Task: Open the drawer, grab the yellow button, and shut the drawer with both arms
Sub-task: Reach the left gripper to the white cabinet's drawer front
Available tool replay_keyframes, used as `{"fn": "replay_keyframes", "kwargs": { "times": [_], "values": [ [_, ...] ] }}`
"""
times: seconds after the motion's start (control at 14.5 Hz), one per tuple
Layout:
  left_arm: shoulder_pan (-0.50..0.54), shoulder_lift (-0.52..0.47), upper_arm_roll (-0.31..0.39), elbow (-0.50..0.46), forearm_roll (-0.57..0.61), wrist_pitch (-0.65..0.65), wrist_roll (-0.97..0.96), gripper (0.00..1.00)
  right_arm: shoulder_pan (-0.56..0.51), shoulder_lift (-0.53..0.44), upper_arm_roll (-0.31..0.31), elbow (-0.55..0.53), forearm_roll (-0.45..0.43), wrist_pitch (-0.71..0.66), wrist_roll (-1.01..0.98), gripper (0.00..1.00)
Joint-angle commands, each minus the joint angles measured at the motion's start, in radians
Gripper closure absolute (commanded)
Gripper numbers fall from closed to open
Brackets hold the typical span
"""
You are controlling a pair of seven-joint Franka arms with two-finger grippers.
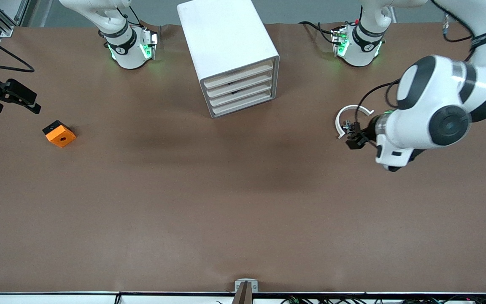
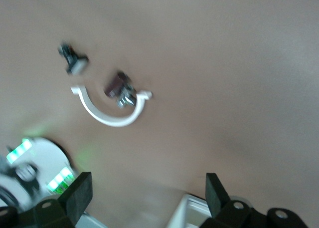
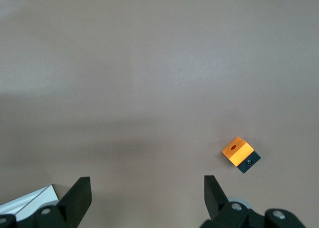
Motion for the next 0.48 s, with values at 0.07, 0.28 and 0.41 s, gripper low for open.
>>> {"fn": "replay_keyframes", "kwargs": {
  "times": [0.07,0.28,0.41],
  "values": [
    [-0.081,0.137,0.004,0.091,-0.084,-0.02,-0.421,0.0,0.014,0.022,-0.005,0.026,0.001,0.003,0.005,0.0],
    [-0.156,0.244,0.002,0.148,-0.129,-0.02,-0.864,0.0,0.053,0.025,0.0,0.01,0.0,-0.025,0.075,0.0],
    [-0.218,0.261,0.004,0.148,-0.134,-0.018,-0.91,0.0,0.1,0.025,0.002,0.01,0.001,-0.043,0.187,0.0]
  ]
}}
